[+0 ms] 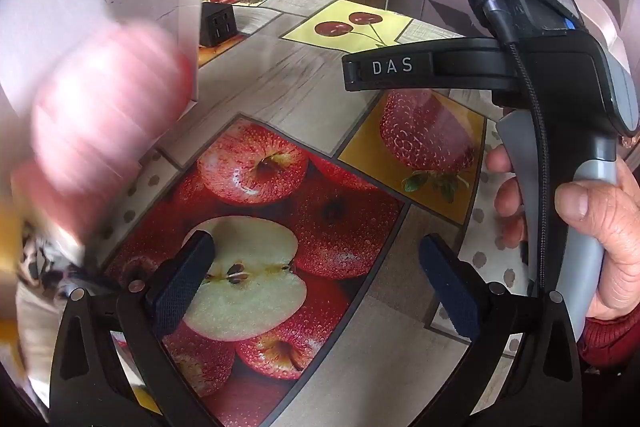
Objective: Organize soft objects
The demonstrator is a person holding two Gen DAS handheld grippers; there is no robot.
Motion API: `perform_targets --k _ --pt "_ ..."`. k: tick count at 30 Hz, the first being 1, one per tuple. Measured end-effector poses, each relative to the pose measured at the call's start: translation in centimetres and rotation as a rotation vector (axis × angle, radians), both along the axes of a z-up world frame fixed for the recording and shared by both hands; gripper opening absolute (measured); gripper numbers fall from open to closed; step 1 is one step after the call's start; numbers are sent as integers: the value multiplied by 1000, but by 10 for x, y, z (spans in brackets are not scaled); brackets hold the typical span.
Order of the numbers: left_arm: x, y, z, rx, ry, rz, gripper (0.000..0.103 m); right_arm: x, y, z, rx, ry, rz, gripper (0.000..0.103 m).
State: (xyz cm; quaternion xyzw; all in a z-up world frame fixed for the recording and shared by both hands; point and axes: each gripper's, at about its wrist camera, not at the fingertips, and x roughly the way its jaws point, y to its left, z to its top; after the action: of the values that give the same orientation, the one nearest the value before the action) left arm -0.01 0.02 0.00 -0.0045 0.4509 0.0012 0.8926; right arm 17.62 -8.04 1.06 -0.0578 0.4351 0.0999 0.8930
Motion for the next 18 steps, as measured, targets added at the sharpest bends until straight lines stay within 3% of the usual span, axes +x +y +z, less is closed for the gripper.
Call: perform_targets --k 18 --pt "0 0 0 1 0 0 102 0 1 0 3 -2 0 103"
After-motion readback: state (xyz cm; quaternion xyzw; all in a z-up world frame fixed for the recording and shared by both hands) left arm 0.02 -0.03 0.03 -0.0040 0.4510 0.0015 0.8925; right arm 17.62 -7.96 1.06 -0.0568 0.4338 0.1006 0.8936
